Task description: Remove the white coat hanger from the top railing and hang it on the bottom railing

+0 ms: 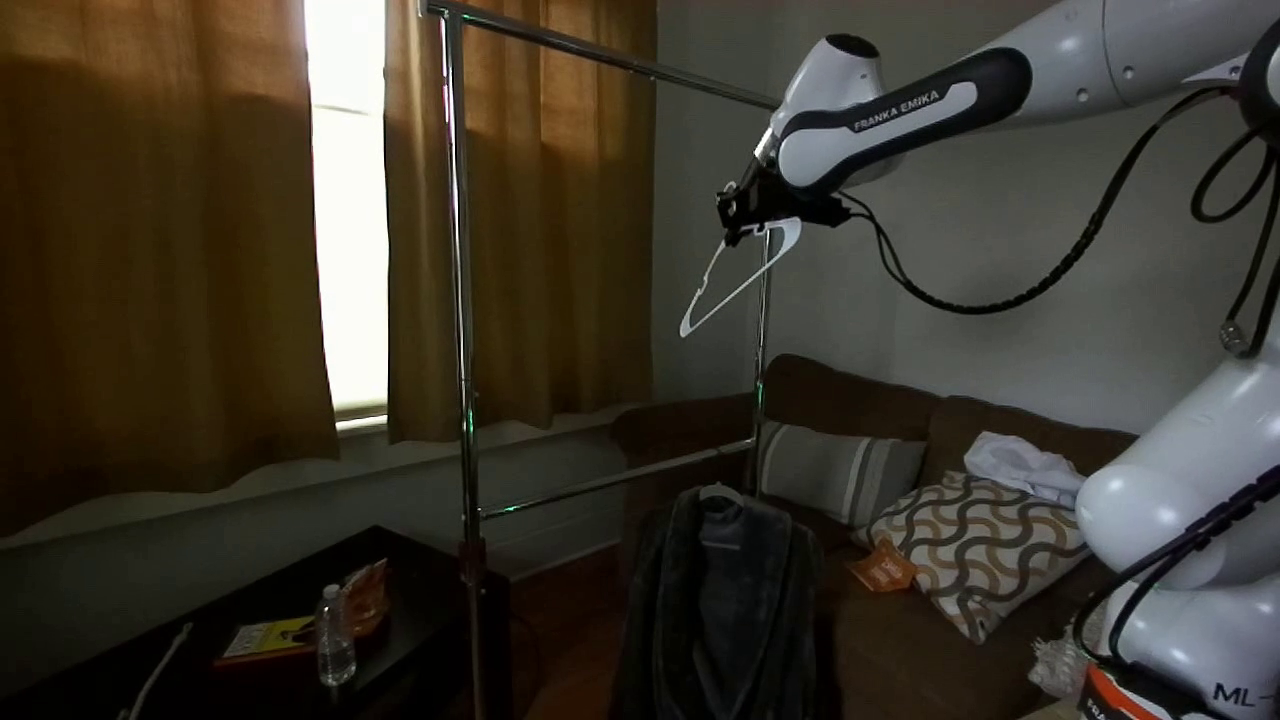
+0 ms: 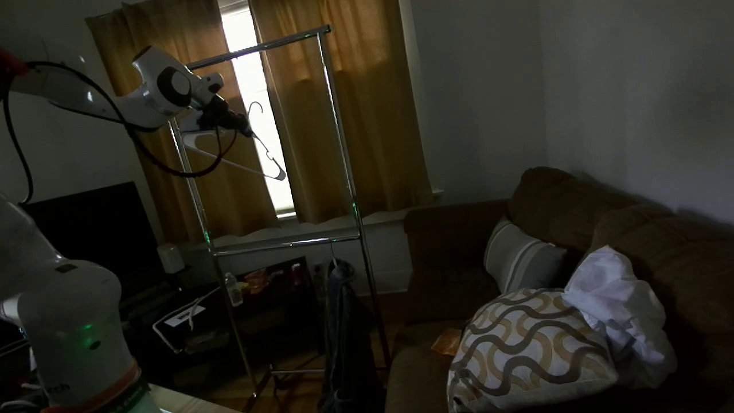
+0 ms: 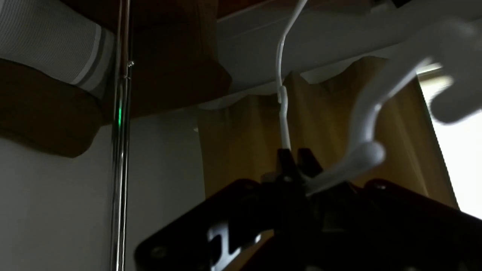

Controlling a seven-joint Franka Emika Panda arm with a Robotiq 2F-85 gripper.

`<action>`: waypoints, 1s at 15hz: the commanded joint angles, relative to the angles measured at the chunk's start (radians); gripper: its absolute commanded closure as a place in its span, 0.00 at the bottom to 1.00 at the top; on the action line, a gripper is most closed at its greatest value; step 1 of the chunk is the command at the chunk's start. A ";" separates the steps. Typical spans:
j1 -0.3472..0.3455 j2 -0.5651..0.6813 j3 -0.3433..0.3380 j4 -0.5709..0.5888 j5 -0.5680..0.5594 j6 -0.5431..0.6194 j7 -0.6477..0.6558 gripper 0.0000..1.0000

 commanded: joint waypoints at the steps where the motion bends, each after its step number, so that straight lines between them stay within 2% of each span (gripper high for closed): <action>1: -0.010 0.000 0.008 0.002 0.010 -0.001 -0.008 0.92; 4: -0.010 0.001 0.008 0.003 0.010 0.000 -0.008 0.92; 5: -0.010 0.001 0.008 0.003 0.010 0.000 -0.008 0.98; 9: 0.008 0.057 -0.010 -0.006 0.065 -0.038 -0.018 0.98; 11: 0.023 0.082 -0.022 -0.001 0.110 -0.091 -0.033 0.98; 15: 0.064 0.127 -0.060 0.001 0.277 -0.195 -0.095 0.98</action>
